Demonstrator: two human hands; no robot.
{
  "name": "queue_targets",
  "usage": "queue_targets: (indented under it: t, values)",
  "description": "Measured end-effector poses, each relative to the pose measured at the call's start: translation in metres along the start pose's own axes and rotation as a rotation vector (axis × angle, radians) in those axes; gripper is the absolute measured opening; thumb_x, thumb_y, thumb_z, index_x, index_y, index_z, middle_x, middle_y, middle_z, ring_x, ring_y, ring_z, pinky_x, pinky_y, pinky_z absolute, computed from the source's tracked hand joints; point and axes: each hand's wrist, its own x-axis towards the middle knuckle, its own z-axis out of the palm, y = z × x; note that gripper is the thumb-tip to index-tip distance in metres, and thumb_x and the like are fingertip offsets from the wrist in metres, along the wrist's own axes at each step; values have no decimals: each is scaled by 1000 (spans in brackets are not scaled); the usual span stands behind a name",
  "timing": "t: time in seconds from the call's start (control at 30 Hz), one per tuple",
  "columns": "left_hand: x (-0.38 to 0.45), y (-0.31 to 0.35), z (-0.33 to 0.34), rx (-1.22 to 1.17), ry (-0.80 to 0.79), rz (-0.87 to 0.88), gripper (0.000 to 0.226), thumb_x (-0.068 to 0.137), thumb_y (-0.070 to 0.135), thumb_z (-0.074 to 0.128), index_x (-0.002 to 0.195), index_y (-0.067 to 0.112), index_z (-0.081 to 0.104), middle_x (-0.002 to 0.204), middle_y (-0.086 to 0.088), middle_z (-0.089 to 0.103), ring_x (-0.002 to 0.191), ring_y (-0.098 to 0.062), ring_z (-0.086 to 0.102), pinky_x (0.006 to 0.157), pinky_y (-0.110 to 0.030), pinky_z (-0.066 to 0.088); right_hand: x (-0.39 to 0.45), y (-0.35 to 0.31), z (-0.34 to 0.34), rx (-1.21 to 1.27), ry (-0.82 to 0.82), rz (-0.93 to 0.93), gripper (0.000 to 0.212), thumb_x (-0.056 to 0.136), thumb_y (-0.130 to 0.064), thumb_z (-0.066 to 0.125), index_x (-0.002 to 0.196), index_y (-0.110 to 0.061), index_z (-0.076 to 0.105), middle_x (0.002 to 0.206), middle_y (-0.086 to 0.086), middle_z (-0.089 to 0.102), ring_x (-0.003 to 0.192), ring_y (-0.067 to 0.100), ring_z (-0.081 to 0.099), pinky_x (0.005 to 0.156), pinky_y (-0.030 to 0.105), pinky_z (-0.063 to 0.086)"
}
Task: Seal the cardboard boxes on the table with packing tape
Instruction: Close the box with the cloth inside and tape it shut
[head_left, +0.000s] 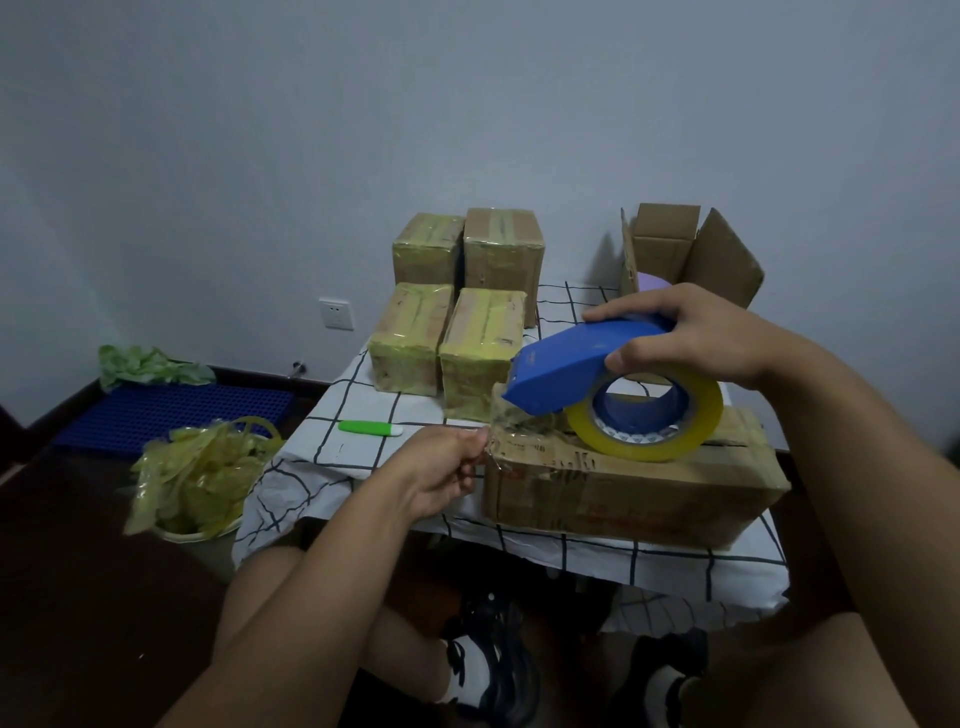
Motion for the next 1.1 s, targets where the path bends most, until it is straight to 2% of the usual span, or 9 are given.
queue_targets:
  t: [0.2,0.4,0.5,0.57,0.67,0.77,0.93,1.0,1.1]
  values:
    - [2,1,3,75,61,20,18,99,3,48,108,-3,63,91,-11,52,59,-10,36,49,-19,39,-2,-1,1,-15,7,3,39,87,-28,74,124,-36,67,113,-15,62,93,6,62,78,17,40]
    - [2,-2,1,151,110,75,17,97,17,60,105,4,66,82,-6,55,60,-9,40,50,-20,41,-1,-2,2,-9,2,5,38,88,-26,73,123,-35,67,110,-16,62,91,4,62,78,16,41]
    - [-2,-1,-6,267,120,32,27,92,36,66,96,10,60,82,-5,48,63,-13,40,52,-24,38,-1,-1,1,-6,7,9,39,87,-29,76,124,-35,67,113,-15,62,95,9,62,79,17,41]
    - [-5,-3,-8,300,145,53,36,89,43,69,108,15,57,94,-2,55,75,-14,51,60,-27,44,-1,0,2,-3,5,11,41,84,-33,78,124,-36,67,114,-14,62,95,8,62,79,18,41]
    - [-10,-7,0,305,267,329,31,93,24,65,122,20,56,121,-1,61,104,-13,58,87,-30,48,0,1,2,-1,17,4,38,88,-28,74,125,-34,67,113,-14,62,95,9,61,79,19,41]
    - [-22,-13,15,283,277,572,34,96,14,57,129,23,57,124,9,62,113,-5,57,92,-20,45,0,1,2,12,23,6,38,88,-26,73,125,-33,67,113,-13,62,94,8,61,78,17,41]
    - [-28,-30,27,278,199,593,52,93,16,66,142,23,49,135,9,55,123,-3,50,104,-21,41,-1,2,4,6,32,7,38,88,-26,73,125,-33,66,109,-17,61,86,-4,61,72,8,42]
    - [-29,-29,26,225,169,589,54,91,15,68,141,22,48,138,9,53,125,-2,48,105,-20,41,-1,3,4,10,40,9,38,88,-27,73,125,-33,66,110,-16,61,89,2,62,73,12,43]
    - [-30,-28,26,111,137,582,54,89,11,69,135,29,46,133,17,52,123,-3,49,95,-13,44,-2,2,4,25,44,8,38,88,-27,73,124,-34,66,111,-15,61,93,8,62,77,18,42]
